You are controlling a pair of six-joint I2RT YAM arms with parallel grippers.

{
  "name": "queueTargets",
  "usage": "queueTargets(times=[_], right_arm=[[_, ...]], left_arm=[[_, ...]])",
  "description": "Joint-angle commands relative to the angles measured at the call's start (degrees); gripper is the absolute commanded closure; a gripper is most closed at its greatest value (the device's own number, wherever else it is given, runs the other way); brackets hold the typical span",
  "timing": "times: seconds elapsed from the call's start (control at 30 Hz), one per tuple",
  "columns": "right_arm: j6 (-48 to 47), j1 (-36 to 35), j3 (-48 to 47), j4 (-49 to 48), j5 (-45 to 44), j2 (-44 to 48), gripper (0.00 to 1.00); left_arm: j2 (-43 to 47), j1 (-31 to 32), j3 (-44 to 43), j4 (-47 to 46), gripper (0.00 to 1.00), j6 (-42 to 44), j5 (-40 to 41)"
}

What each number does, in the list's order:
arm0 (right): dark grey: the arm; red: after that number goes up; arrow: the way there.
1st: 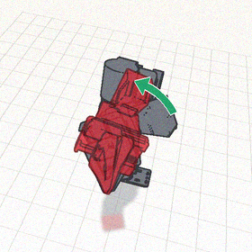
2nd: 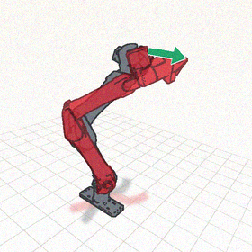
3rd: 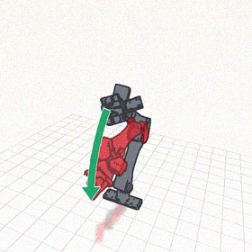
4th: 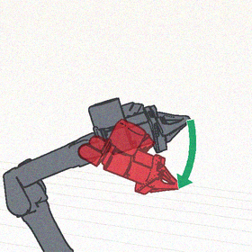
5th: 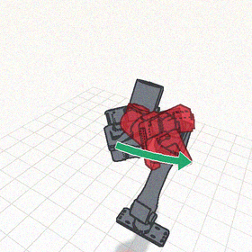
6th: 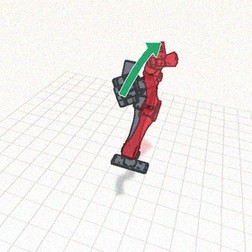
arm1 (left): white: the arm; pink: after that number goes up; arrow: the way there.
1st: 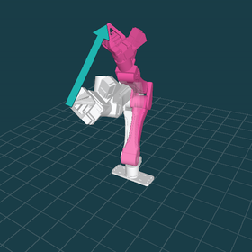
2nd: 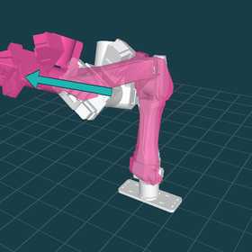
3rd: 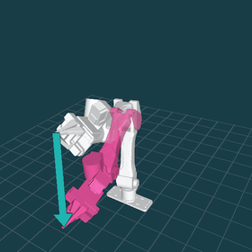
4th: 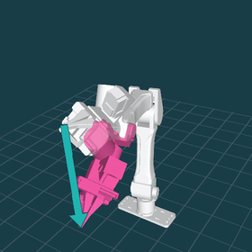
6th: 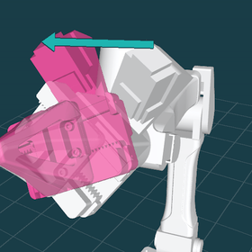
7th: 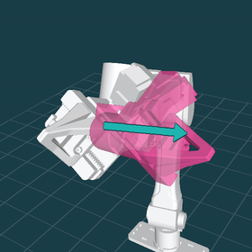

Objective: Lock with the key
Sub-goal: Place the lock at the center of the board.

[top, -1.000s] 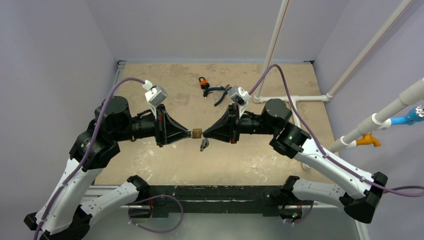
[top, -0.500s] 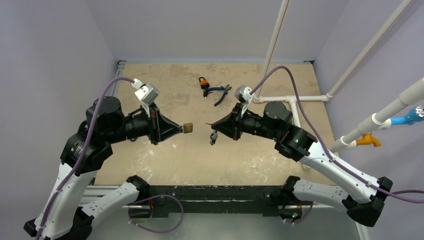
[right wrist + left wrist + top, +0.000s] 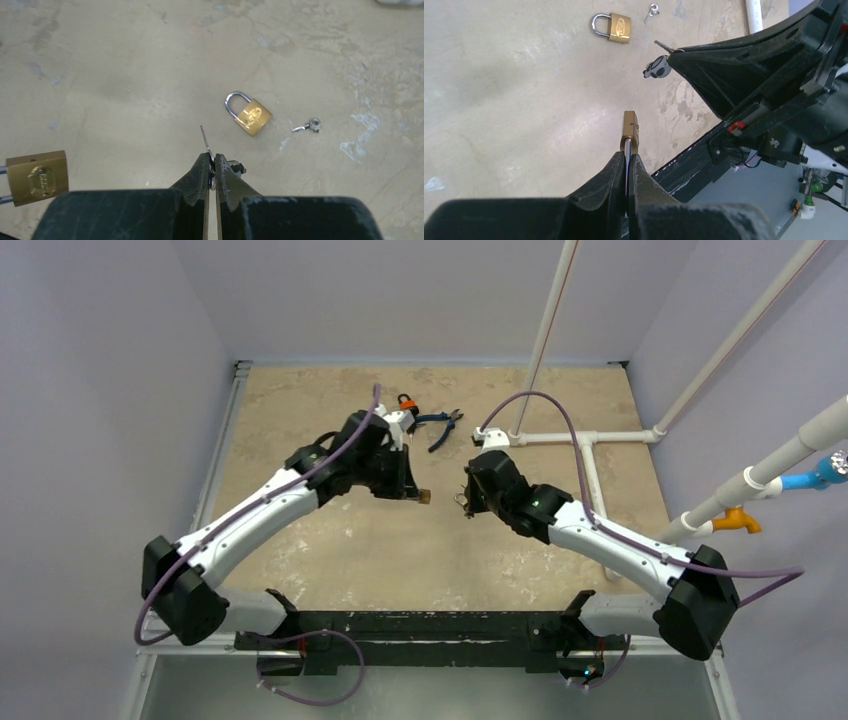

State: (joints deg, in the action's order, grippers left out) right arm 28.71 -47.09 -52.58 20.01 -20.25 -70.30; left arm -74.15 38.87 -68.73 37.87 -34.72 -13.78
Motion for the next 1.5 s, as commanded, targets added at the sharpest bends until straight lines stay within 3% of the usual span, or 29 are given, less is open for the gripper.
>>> queueTargets(times=[0.0,0.3,0.57,0.77,0.83,0.9,0.97,1.13,1.3,1.47], right_arm=[[4.59,1.06,3.47,-1.9,-1.53,0.8,1.0],[8.59,1.0,9.43,-0.29,3.41,3.88,1.0],[9.97,0.85,13.81,-1.44,8.46,4.77,1.0],[10.31,0.6,14.16,-5.36,13.46,2.01,1.0],[10.4,0.38,13.34,-5.07,13.29,1.1,0.99],[10.4,0.26,12.76,-4.7,12.92,1.23,0.92],[10.04,0.25,12.46,-4.42,12.42,1.83,0.76],[8.96,0.24,10.52,-4.1,12.39,2.44,0.42],[8.62,0.2,7.61,-5.28,12.73,1.27,0.28],[4.96,0.31,0.42,-10.09,9.85,-5.75,0.25]], left_arm=[[-6.48,3.82,-0.87,-10.84,1.0,-5.93,0.98],[-20.44,6.73,2.24,-19.2,1.0,-11.09,-3.56],[-24.65,7.47,6.62,-24.67,1.0,-12.45,-6.46],[-25.88,7.47,7.31,-25.24,0.91,-12.28,-8.55],[-25.58,7.36,7.61,-24.85,0.76,-12.16,-8.14],[-24.59,7.28,7.73,-23.87,0.61,-11.79,-7.14],[-22.54,7.19,7.46,-21.73,0.49,-10.89,-5.51],[-15.91,5.52,5.72,-15.27,0.39,-8.1,0.47],[-7.03,0.37,5.12,-9.63,0.37,-5.83,4.26],[2.0,-6.35,4.15,-3.49,0.35,-3.4,7.9]])
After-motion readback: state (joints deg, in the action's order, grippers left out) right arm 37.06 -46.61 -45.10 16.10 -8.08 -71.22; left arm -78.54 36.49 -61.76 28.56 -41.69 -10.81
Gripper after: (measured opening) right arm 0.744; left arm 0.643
